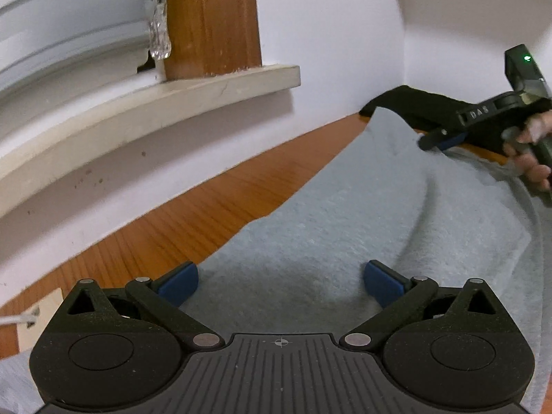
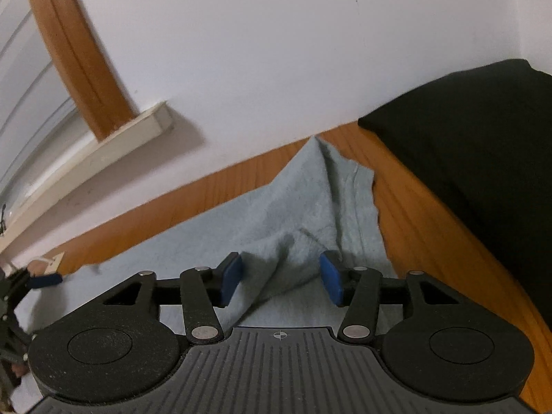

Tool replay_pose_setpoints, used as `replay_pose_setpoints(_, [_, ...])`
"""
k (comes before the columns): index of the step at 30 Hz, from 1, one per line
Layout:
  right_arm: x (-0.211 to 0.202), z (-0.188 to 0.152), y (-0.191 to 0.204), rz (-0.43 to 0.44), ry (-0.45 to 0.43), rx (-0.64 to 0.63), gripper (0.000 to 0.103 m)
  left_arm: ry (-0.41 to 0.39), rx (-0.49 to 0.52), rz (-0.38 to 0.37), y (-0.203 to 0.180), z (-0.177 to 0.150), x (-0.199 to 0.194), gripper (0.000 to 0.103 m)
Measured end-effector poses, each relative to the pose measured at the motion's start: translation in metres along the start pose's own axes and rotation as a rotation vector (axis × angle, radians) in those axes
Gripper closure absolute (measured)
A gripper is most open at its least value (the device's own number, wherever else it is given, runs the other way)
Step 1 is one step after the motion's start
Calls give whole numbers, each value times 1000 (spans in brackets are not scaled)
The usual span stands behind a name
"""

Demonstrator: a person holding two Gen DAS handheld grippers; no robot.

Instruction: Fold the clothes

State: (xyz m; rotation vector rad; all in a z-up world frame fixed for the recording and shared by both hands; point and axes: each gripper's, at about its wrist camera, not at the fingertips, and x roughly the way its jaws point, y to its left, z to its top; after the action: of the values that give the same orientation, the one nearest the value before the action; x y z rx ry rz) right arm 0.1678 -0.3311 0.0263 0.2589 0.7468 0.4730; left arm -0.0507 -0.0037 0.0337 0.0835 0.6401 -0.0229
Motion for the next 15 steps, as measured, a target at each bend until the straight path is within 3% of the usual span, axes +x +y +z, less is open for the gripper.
replay_pose_setpoints(3, [9, 10, -5, 6, -4, 46, 44, 8, -27, -19, 5, 0, 1, 0])
replay_pose_setpoints(8, [24, 28, -7, -53, 7, 67, 48, 4, -42, -25, 8, 0, -3, 0])
replay_pose_setpoints(10, [31, 34, -3, -64, 16, 32, 59, -1, -50, -28, 10, 0, -4, 0])
replay_pose_setpoints(11, [33, 36, 1, -73, 13, 0, 69, -7, -58, -29, 11, -1, -5, 0])
replay_pose_setpoints(12, [35, 38, 6, -84, 7, -36, 92, -13, -68, -29, 12, -1, -5, 0])
replay_pose_setpoints(13, [35, 40, 10, -94, -11, -63, 98, -20, -82, -28, 13, -1, -6, 0])
replay_pose_setpoints(15, [32, 45, 16, -117, -70, -86, 98, -34, -110, -29, 18, -2, -7, 0])
